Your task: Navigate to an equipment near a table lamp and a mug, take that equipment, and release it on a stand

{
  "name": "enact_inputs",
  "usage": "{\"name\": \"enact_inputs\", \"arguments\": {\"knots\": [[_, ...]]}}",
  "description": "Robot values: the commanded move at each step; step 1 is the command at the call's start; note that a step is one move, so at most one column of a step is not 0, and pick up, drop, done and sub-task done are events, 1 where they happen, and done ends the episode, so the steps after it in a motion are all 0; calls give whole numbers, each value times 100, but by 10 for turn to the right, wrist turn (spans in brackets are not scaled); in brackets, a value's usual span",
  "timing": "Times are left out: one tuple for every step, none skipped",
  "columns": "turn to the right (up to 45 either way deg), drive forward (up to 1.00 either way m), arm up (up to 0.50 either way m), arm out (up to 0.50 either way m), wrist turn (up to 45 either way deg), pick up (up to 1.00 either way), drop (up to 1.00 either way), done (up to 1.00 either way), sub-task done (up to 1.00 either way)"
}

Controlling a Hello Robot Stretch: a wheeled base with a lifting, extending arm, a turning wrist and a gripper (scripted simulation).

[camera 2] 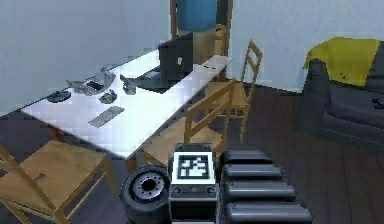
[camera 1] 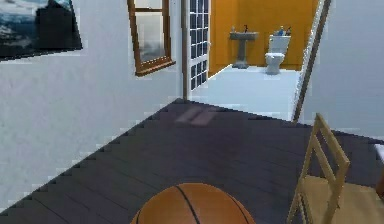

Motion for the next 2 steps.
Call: {"name": "enact_inputs", "arguments": {"knots": [[-30,0,0,0,0,0,0,0,0],[0,70,0,0,0,0,0,0,0]]}}
